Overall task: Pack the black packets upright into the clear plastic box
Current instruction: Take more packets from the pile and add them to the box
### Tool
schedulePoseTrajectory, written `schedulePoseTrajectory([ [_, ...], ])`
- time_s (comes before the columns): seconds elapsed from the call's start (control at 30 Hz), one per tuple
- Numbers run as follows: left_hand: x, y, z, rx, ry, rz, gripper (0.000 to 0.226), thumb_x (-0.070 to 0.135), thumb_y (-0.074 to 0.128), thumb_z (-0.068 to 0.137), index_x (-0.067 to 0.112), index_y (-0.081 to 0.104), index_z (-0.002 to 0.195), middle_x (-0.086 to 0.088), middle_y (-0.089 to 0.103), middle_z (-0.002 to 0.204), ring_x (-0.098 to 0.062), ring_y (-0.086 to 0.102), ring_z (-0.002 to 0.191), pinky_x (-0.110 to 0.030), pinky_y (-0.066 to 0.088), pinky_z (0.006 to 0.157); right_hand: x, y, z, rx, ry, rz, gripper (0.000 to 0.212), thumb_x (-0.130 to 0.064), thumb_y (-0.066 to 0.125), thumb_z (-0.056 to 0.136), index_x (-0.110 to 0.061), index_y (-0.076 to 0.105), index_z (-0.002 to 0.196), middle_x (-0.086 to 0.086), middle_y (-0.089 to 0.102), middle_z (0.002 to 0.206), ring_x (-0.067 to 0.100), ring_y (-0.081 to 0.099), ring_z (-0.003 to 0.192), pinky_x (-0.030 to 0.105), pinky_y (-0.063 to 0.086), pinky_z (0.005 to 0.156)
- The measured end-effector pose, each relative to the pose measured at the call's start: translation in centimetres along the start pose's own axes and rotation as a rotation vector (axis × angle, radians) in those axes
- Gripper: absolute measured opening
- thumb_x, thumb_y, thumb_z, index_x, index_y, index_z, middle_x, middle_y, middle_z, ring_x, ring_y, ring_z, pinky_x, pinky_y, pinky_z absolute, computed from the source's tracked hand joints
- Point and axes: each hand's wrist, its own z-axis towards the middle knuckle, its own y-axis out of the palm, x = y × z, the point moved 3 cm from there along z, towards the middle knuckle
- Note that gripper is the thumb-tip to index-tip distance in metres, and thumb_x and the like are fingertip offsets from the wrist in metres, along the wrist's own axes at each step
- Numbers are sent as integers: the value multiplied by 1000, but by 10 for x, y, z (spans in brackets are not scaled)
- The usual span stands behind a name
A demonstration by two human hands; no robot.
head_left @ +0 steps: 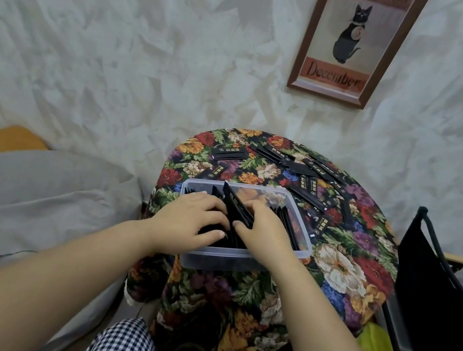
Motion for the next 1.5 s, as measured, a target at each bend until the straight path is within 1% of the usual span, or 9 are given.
schedulePoseTrajectory([
  [0.07,0,0,0,-1,-4,1,60,56,25,86,21,65,114,1,55,123,-17,49,114,-30,26,103,-2,-1,0,-32,-47,-15,41,-27,53,95,-24,46,135,-1,54,132,20,54,115,37,46,93],
  [0.2,0,-1,0,13,-17,6,60,57,26,85,18,61,114,1,54,121,-18,49,110,-27,30,97,-4,3,3,-62,-57,-48,34,-29,48,96,-28,48,131,-1,57,123,22,57,105,42,50,85],
  [0.57,-3,-4,1,65,-78,-105,64,62,31,78,20,55,120,4,44,125,-12,42,115,-21,30,94,3,11,-2,17,17,-117,41,-44,43,96,-30,50,134,2,47,123,23,53,106,35,47,76],
  [0.8,-10,-18,3,195,-161,-192,30,32,52,93,19,56,120,3,48,127,-12,42,121,-24,31,102,-1,5,-8,43,5,-67,55,-47,47,95,-26,36,144,-1,39,145,19,44,128,36,44,97],
  [0.9,-15,-21,11,131,-252,-140,36,28,46,98,19,47,133,2,42,140,-14,35,131,-27,26,107,-1,4,-9,30,-2,-65,51,-44,44,97,-23,40,144,2,34,150,19,38,134,35,39,102],
  [1.1,-15,-17,27,-65,-302,-44,47,32,35,101,17,30,146,-1,33,150,-16,32,136,-28,26,109,1,-2,-10,7,-6,-18,49,-43,50,95,-22,48,140,0,53,125,17,52,110,27,40,87],
  [1.23,-13,-21,34,-29,-344,-95,44,29,37,101,19,34,144,-2,39,145,-17,40,129,-25,32,98,4,-9,-8,-116,43,175,52,-45,56,91,-20,51,137,-3,59,125,16,56,113,31,45,98],
  [1.37,-19,-21,35,66,-369,-143,40,24,42,100,19,43,140,-1,48,139,-16,44,125,-25,33,97,2,-23,-9,-264,35,177,51,-38,57,93,-17,48,139,-5,59,107,11,58,89,25,45,84],
  [1.5,-21,-21,37,74,-396,-165,39,24,43,99,22,47,138,-1,54,135,-17,52,118,-29,42,93,4,-23,-10,-264,34,207,46,-33,62,90,-19,54,133,-13,60,90,3,60,75,16,45,69],
])
